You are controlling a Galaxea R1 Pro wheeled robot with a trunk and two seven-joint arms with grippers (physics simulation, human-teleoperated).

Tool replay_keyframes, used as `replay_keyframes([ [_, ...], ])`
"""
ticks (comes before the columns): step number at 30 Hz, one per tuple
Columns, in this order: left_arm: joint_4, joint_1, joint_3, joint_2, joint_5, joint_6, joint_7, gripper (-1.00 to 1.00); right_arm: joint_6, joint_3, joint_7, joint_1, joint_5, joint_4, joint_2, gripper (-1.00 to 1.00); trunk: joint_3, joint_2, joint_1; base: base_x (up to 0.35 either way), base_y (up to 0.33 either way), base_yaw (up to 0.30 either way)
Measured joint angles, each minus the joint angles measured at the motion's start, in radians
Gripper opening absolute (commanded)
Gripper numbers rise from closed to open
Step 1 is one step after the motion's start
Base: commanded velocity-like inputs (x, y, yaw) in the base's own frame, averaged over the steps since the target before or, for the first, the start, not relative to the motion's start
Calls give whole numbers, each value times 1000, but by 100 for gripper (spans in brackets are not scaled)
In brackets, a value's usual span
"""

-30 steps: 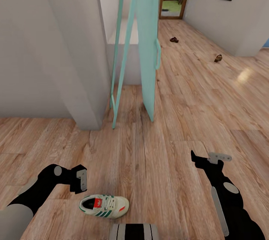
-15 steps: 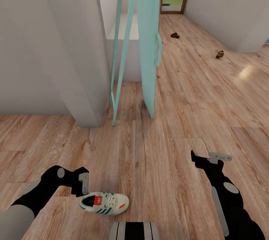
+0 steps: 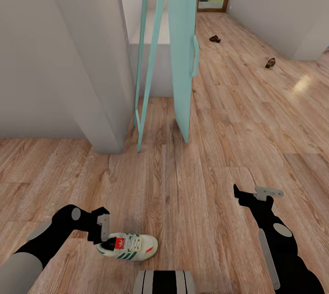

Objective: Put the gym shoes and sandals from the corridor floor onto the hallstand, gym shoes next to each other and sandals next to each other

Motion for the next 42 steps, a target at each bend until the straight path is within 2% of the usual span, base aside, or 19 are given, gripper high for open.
replay_keyframes([
  [4,1,0,-23,1,0,2,1,100,0,0,0,0,0,0,0,100,-4,0,0,0,0,0],
  [13,0,0,-37,1,0,3,3,100,0,-1,0,0,0,0,0,100,-41,-2,4,0,0,0],
  [34,-1,0,-39,1,-1,6,5,100,1,0,0,0,0,0,0,100,-54,-2,4,0,0,0],
  [42,1,0,-41,1,-1,7,45,100,1,-1,0,0,0,0,0,100,-89,-4,8,0,0,0],
])
